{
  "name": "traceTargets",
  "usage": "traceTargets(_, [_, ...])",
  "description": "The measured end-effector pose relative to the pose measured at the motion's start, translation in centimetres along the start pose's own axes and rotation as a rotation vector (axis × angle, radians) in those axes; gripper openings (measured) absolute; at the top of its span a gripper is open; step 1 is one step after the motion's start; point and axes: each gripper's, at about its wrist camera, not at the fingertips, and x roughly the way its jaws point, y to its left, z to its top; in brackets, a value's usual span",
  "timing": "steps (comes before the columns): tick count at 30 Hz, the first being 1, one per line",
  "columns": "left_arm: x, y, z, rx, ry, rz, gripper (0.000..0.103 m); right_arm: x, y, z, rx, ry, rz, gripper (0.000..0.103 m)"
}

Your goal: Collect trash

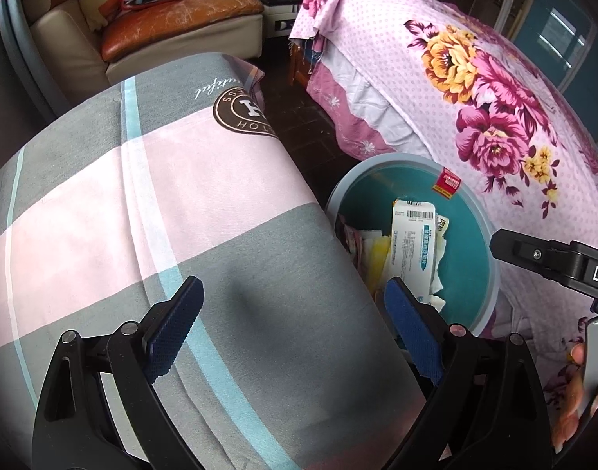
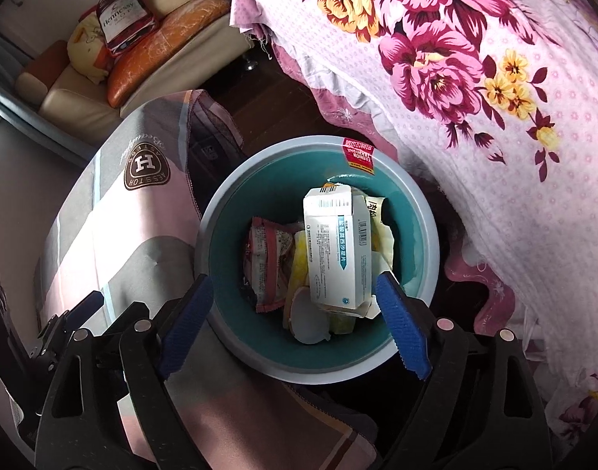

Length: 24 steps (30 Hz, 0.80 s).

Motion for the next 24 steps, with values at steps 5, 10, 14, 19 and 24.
traceTargets(5, [-1.5,0.1,-0.6,0.006,-0.015,-0.014,0.094,-1.1,0.7,-1.1,-0.023,-0.003,-0.008,0.084])
traceTargets(10, [-3.3,0.4,-1.5,0.003,-0.03,-0.028,0.094,-2.9,1.5,-2.2,-0.056,-0.024,-0.031,0.09])
traceTargets(14, [-4.9,1.1,-2.2,-0.011,-0.048,-0.019,0.094,-4.5,2.2,-3.2,-0.082,-0.048,-0.064,0.093])
traceTargets(19, [-6.9,1.8,-3.0,-0.022,-0.079,0.004,0.095,-6.3,3.3,-4.9,-0.131,-0.076,-0.107,0.094])
traceTargets(24, [-8.5,2.5,-4.1,-0.033,-0.096,0.015,0.099,-7.6,4.9,-6.9,-0.202,-0.104,-0.147,0.096])
